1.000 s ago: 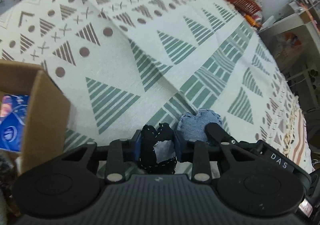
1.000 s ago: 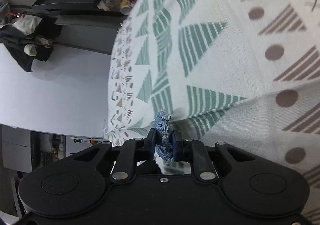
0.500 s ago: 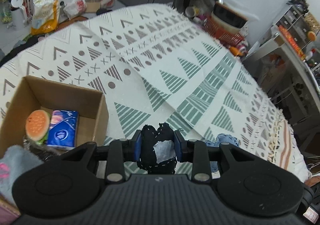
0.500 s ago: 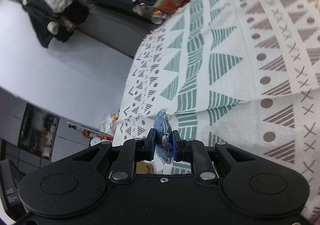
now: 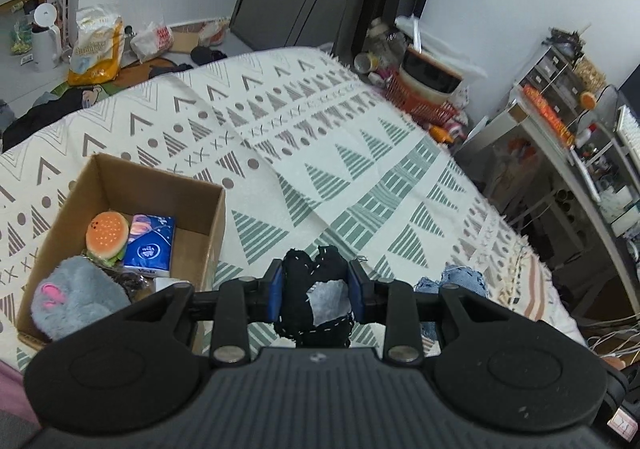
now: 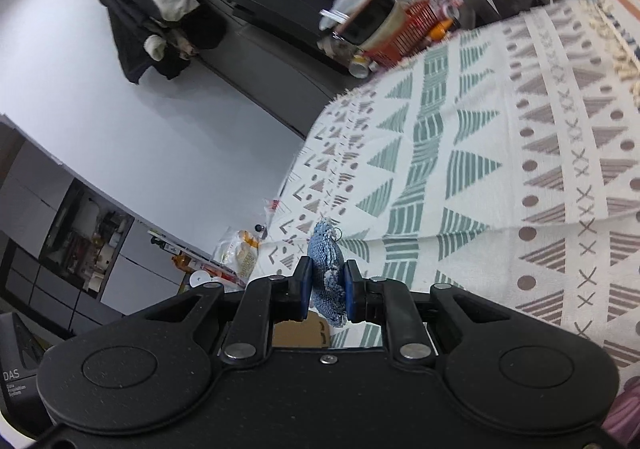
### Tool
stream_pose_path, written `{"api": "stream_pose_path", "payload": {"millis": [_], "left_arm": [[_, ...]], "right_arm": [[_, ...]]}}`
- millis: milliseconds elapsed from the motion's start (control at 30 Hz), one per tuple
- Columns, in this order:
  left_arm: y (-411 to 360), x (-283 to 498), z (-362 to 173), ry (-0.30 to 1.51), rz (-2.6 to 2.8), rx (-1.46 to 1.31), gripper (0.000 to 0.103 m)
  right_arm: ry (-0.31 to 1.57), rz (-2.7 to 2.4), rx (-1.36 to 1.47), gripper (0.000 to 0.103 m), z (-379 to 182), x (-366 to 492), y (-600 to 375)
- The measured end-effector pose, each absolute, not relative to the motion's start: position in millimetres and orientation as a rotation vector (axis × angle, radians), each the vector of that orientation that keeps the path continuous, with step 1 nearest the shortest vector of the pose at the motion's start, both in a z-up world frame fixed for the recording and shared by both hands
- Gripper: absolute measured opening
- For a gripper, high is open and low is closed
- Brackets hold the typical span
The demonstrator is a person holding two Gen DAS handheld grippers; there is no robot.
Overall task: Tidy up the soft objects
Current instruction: 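Carry the black pouch and denim heart over the box with both tools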
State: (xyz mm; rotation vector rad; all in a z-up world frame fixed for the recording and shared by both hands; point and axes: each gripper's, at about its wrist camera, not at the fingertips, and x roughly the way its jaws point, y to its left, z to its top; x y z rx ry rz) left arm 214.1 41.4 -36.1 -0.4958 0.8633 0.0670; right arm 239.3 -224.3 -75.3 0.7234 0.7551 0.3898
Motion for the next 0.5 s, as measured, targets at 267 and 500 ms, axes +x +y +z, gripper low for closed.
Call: {"api": "stream_pose_path", "payload": {"millis": [267,500], "left_arm": [[54,189,-17,0.808,0.059,-0.515,0.032],[75,170,-14,0.781,0.066,-0.545,0.032]], "right_arm": [[0.71,0.409,0.667,0.017,-49,218,-211],[0.703,0.419,0.612,0.017,-38,207,-192]]}}
